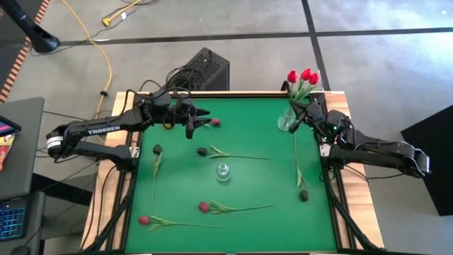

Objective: Sort flowers into vase by color
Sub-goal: Put the red tulip into the right transparent vase

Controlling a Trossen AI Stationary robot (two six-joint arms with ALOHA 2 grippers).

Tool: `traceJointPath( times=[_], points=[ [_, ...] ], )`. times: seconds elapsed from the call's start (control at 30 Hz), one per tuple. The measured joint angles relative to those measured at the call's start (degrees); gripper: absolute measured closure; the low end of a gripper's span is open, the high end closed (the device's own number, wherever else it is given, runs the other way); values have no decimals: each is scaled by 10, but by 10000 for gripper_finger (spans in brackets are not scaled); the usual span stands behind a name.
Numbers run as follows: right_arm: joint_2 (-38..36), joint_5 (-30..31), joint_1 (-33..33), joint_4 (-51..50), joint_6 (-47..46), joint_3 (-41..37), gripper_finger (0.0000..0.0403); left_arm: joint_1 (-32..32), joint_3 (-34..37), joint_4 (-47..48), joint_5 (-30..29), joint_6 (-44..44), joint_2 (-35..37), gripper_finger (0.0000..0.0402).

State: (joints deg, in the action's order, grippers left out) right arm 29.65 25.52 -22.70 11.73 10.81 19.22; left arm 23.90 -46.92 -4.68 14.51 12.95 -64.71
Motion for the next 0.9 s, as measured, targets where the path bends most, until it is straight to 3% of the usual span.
traceJointPath(
  times=[0.5,0.9],
  points=[
    [-1,1,-30,-41,-53,2,279,0,0,6,1,2,0,233],
    [0,-1,-25,-324,-143,111,175,0,0,13,1,-5,0,233]
  ],
)
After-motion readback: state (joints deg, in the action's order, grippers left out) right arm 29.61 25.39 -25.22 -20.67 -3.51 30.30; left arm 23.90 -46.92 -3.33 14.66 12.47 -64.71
